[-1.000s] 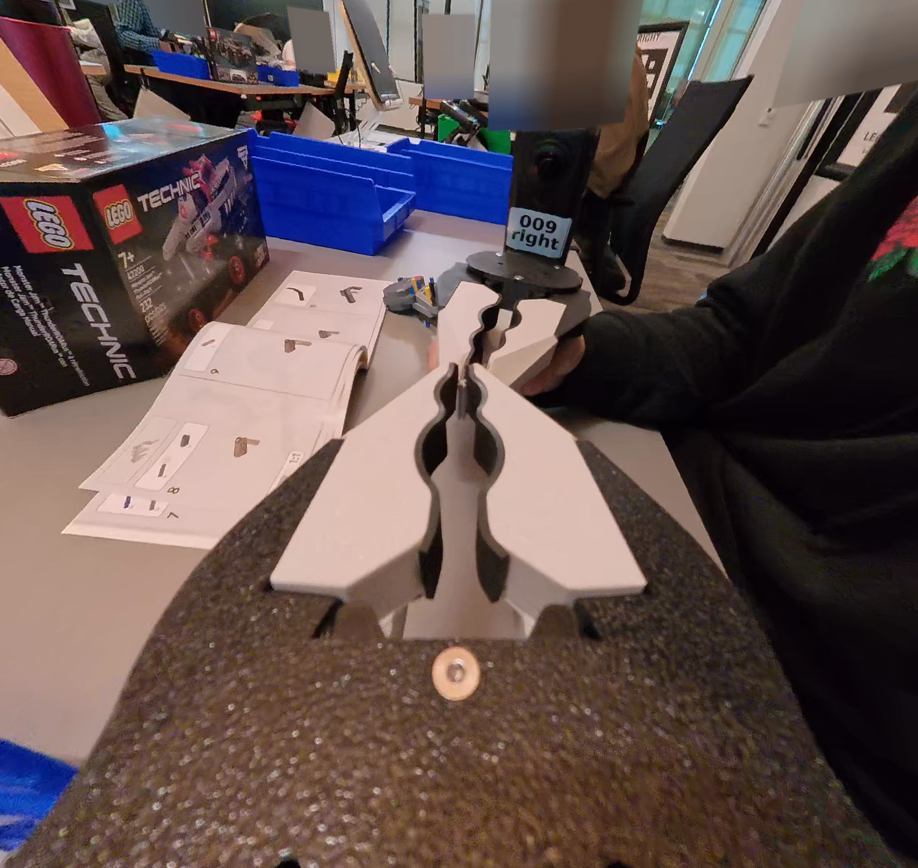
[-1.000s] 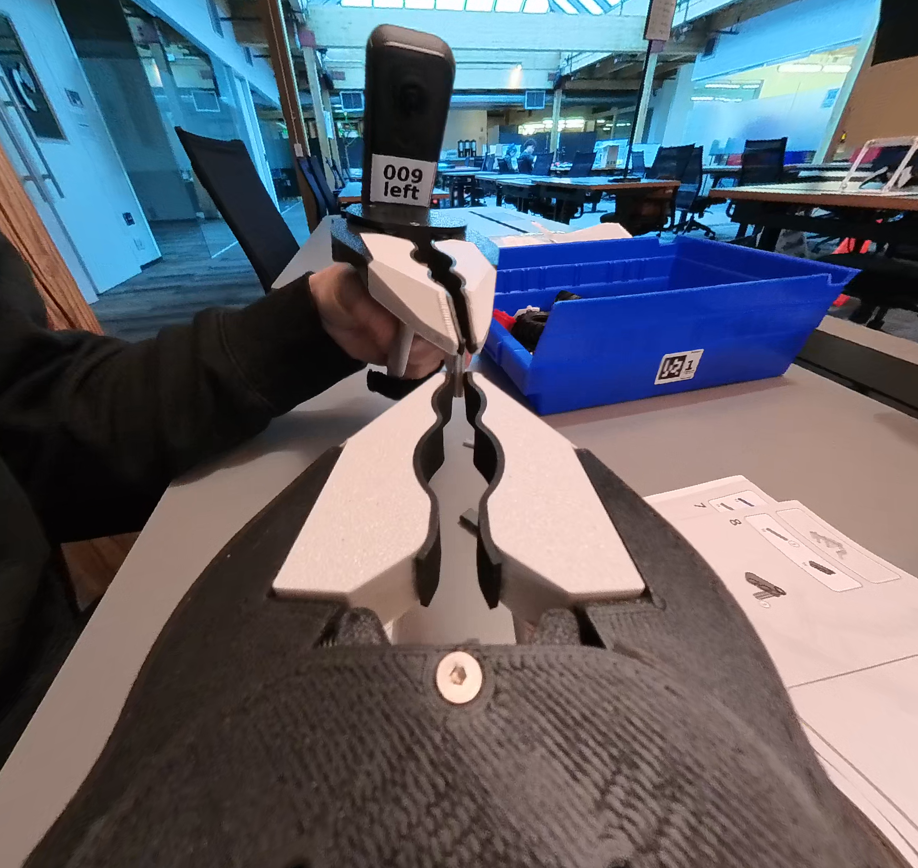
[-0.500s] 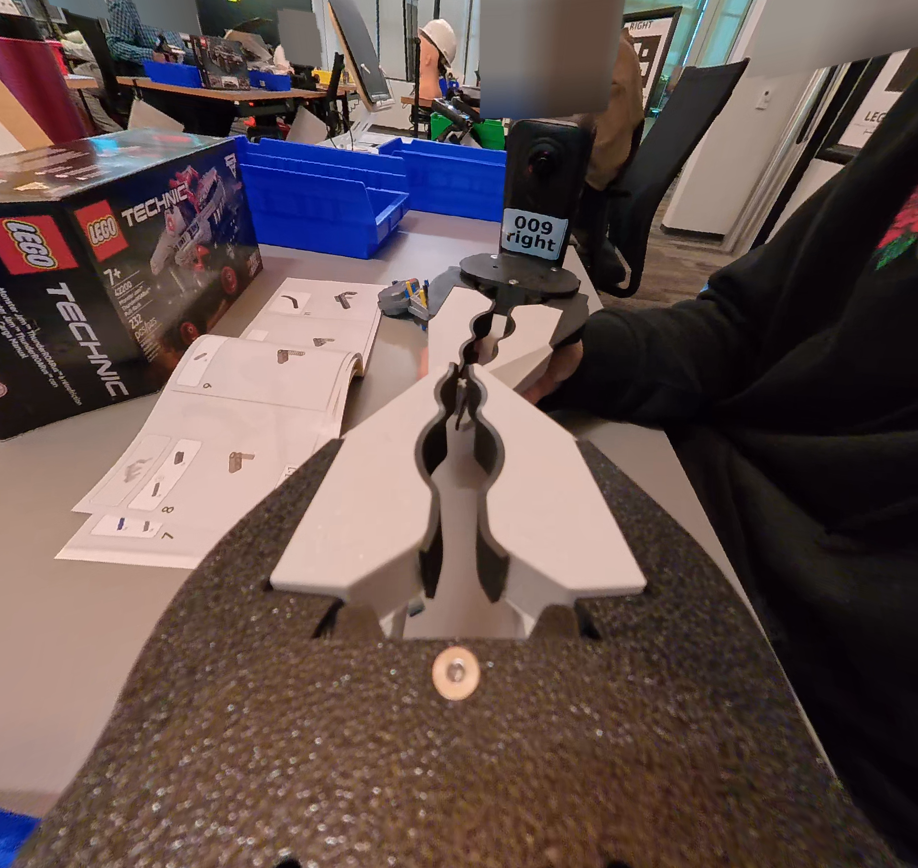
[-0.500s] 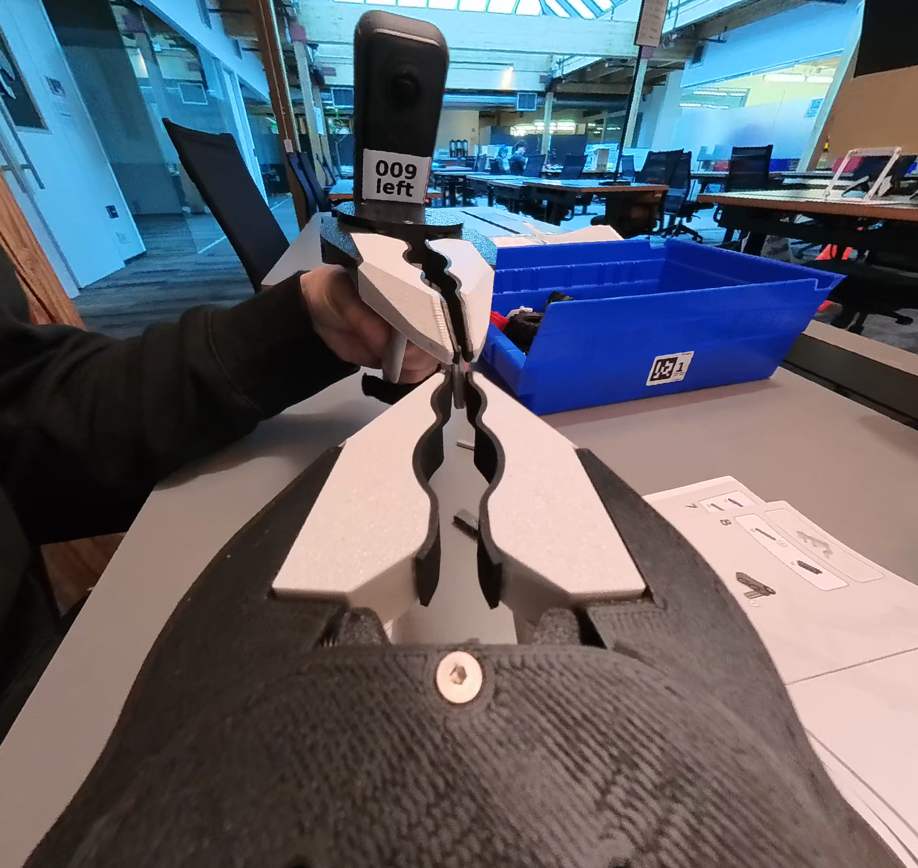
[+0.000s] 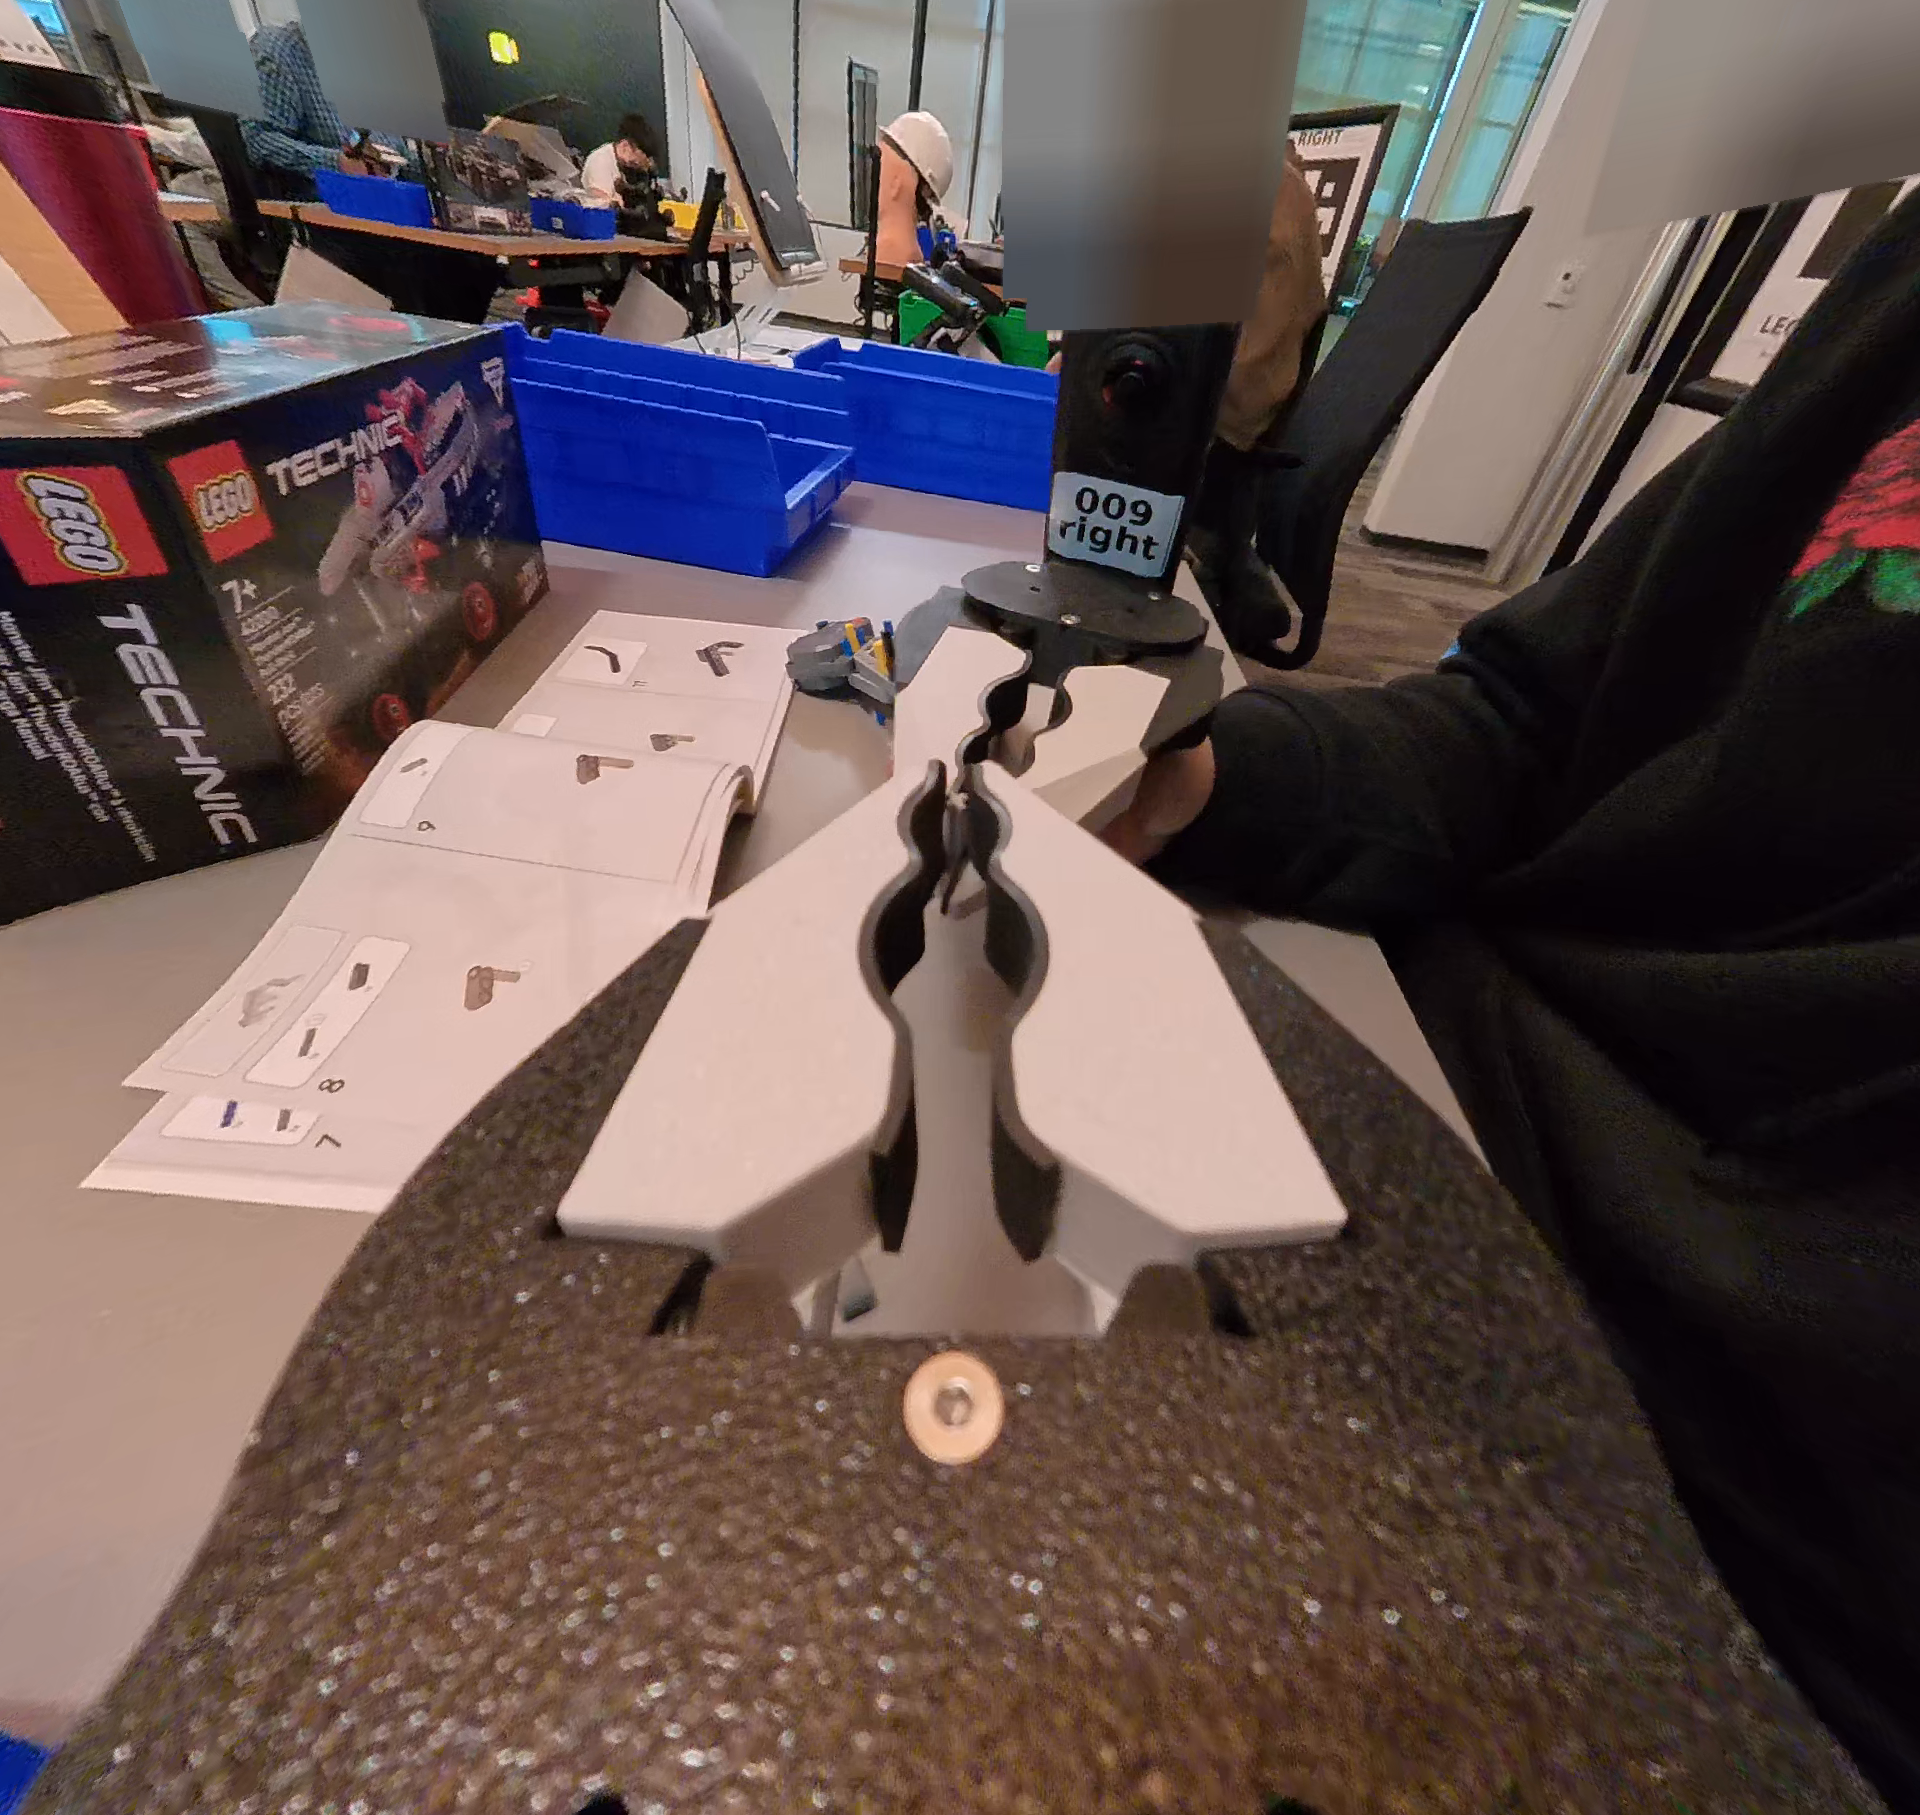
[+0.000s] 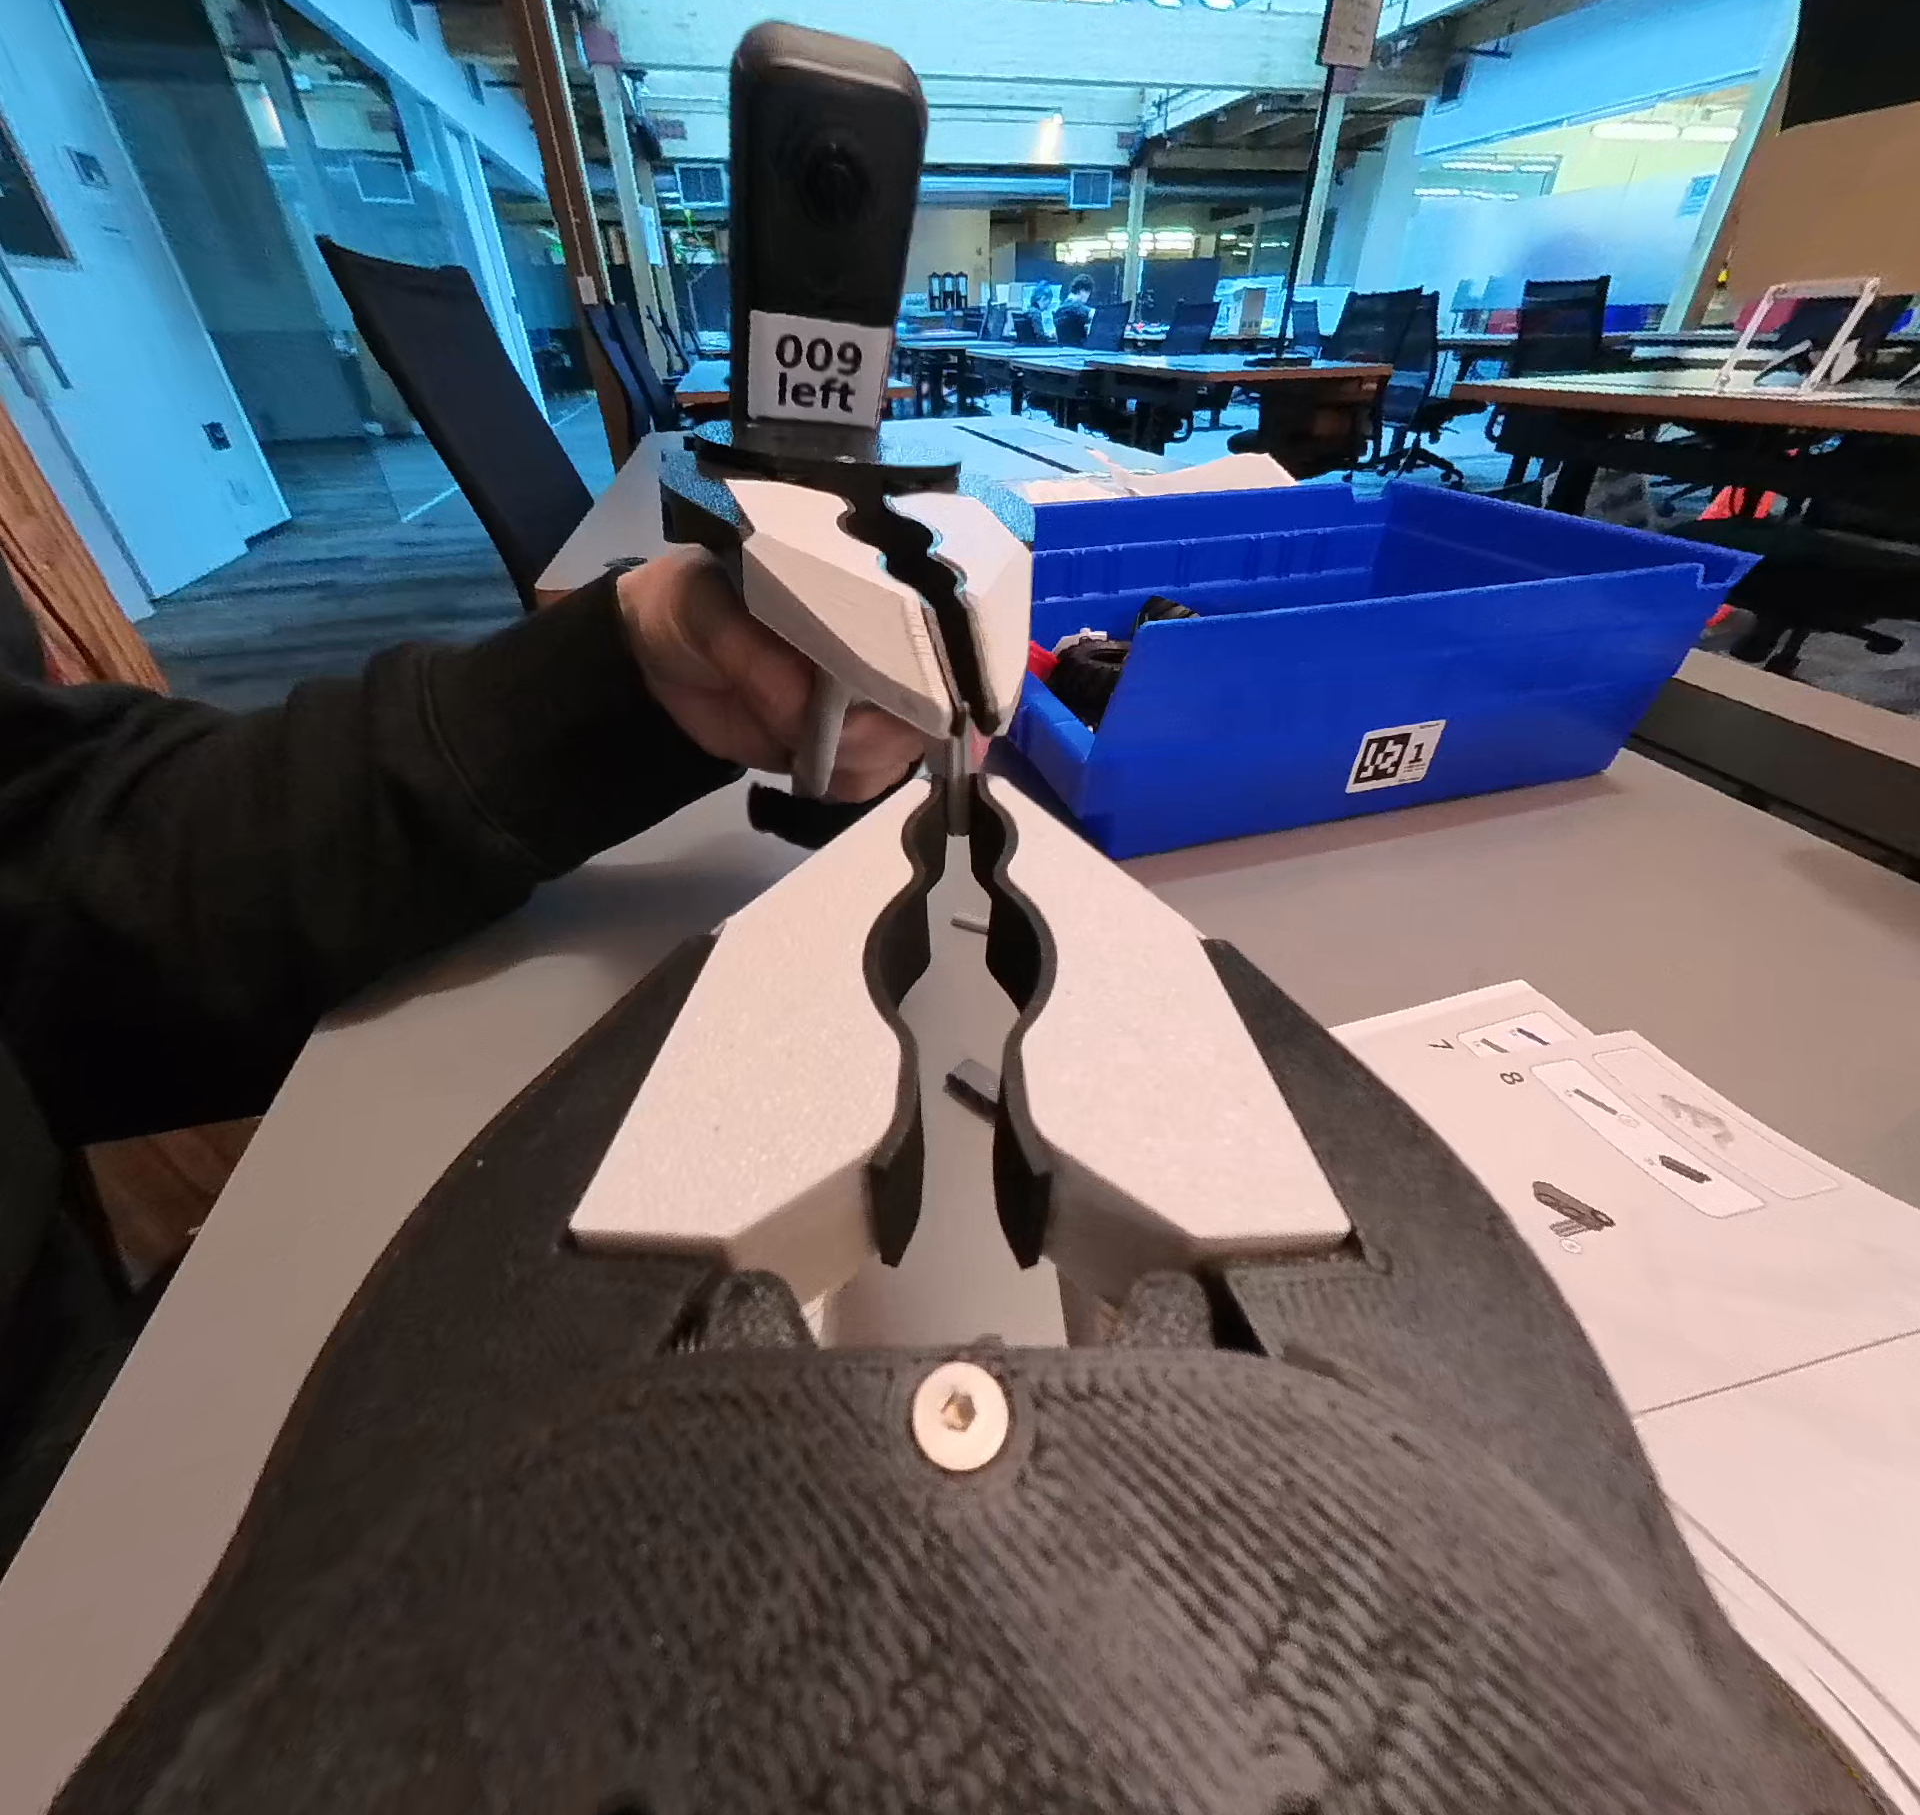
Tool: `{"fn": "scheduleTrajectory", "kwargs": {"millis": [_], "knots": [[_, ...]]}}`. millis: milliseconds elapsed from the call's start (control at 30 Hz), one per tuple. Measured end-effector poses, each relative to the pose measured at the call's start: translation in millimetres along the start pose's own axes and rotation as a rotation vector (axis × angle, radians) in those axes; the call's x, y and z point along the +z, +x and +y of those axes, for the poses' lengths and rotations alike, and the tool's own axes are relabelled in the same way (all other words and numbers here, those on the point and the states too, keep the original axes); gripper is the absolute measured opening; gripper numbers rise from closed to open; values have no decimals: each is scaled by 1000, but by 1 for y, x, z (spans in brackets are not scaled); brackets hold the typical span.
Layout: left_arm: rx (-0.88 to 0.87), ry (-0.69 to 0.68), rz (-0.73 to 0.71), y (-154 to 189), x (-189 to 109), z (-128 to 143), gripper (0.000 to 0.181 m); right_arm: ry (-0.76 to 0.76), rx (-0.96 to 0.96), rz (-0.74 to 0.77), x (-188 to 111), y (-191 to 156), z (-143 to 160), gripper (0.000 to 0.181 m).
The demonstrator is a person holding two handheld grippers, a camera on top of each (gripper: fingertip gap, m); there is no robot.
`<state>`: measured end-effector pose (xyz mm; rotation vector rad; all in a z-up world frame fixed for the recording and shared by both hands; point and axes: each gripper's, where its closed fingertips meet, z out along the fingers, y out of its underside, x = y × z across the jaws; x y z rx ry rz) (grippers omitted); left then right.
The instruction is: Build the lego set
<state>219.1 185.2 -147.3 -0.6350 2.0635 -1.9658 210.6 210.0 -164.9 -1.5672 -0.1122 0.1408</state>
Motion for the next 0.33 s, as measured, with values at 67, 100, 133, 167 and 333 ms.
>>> {"fn": "scheduleTrajectory", "kwargs": {"millis": [67,100,133,167,333], "knots": [[-1,30,-28,-4,-2,-5,3,-6,-12,29,-2,5,0,1],[-2,49,-50,-7,-5,-9,5,-11,-15,57,-4,10,-1,2],[-8,51,-65,-9,-9,-10,5,-10,-13,91,-8,16,-2,2],[-14,22,-78,-11,-13,-6,6,-18,-4,111,-11,22,-1,2],[16,-435,-131,-14,-28,69,17,-41,36,215,-17,42,5,1]]}}
